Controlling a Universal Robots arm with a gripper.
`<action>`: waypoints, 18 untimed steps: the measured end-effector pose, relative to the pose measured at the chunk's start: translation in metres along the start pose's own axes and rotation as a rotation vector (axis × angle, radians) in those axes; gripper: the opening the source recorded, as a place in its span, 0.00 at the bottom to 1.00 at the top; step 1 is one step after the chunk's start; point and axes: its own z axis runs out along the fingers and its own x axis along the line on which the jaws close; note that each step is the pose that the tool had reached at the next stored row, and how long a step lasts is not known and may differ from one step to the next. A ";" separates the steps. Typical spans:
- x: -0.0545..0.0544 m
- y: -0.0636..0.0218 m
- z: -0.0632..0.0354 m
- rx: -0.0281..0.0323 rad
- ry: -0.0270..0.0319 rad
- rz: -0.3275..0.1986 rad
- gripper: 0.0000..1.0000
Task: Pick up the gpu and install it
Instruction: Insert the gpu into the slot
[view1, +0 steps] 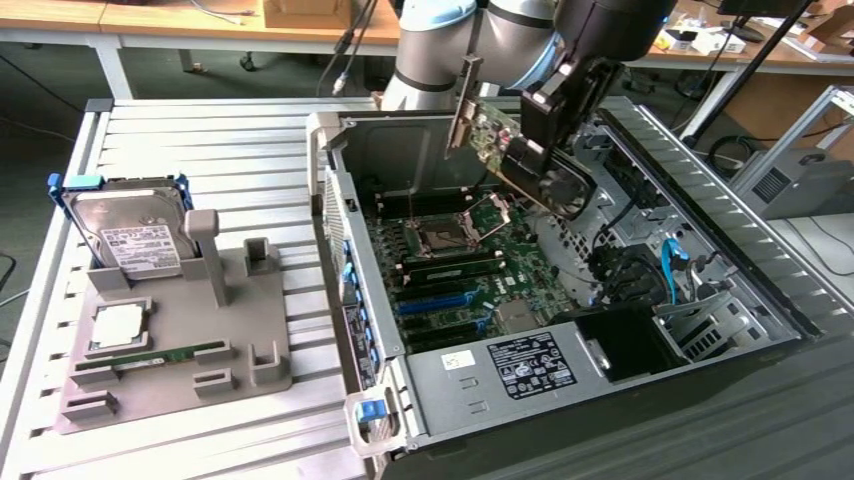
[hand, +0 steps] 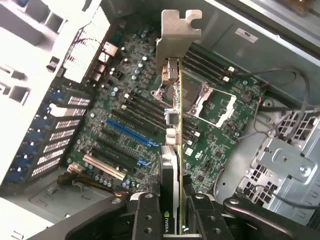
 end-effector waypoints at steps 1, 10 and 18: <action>0.000 0.0000 0.0001 0.0013 0.0010 -0.018 0.27; 0.000 0.0000 0.0005 0.0115 0.0097 -0.193 0.27; 0.000 0.0000 0.0013 0.0176 0.0151 -0.340 0.27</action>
